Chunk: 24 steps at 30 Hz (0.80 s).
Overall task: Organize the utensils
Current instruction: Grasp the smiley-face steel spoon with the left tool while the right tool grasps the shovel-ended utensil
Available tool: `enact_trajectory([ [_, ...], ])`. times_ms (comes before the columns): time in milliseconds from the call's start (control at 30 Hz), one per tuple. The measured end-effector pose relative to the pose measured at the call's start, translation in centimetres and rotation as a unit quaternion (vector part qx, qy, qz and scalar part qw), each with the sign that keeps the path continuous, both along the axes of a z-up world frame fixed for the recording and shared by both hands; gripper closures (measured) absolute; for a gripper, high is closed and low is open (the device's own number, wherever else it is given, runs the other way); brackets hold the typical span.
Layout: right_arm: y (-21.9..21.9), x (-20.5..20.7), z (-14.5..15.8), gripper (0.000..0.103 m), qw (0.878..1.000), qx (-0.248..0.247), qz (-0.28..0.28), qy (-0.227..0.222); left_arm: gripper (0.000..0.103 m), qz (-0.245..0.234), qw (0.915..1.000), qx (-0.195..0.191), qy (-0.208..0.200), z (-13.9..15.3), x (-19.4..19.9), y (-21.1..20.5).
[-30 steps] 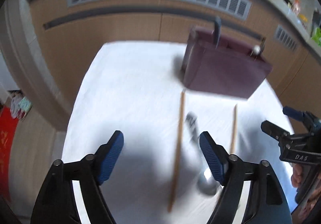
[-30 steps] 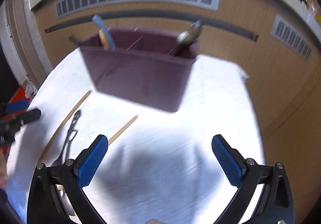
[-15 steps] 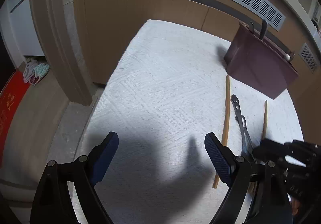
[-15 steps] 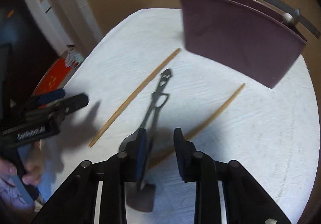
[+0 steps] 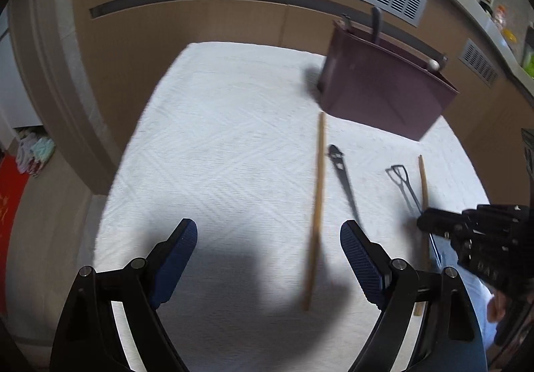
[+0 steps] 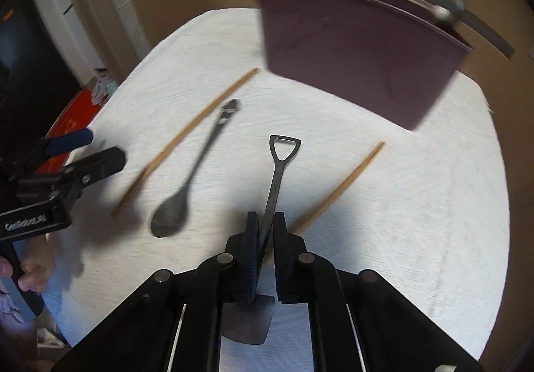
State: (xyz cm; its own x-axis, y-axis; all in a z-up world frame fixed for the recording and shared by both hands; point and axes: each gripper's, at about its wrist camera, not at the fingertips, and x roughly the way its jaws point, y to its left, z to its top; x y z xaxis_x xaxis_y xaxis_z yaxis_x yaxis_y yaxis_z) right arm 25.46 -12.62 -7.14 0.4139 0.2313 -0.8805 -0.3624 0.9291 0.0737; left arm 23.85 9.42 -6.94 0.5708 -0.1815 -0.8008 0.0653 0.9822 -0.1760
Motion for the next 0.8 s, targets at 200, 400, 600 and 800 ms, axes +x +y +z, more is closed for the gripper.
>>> enact_trajectory([
  [200,-4.8,0.1,0.6,0.096,0.998,0.037,-0.048,-0.002,0.058,-0.072,0.9965,-0.025,0.034,-0.1,1.8,-3.6],
  [400,-7.8,-1.0,0.9,0.091,0.995,0.061,-0.079,-0.026,0.060,-0.099,0.9927,0.011,0.069,-1.0,5.0,-7.1],
  [600,-9.5,-1.6,-1.1,0.089,0.989,0.104,-0.102,0.001,0.070,-0.093,0.9926,0.032,0.071,-1.3,6.5,-8.5],
  [800,-8.3,-1.5,-0.5,0.086,0.989,0.119,-0.085,0.007,0.071,-0.136,0.9874,0.038,0.071,-1.2,4.4,-9.8],
])
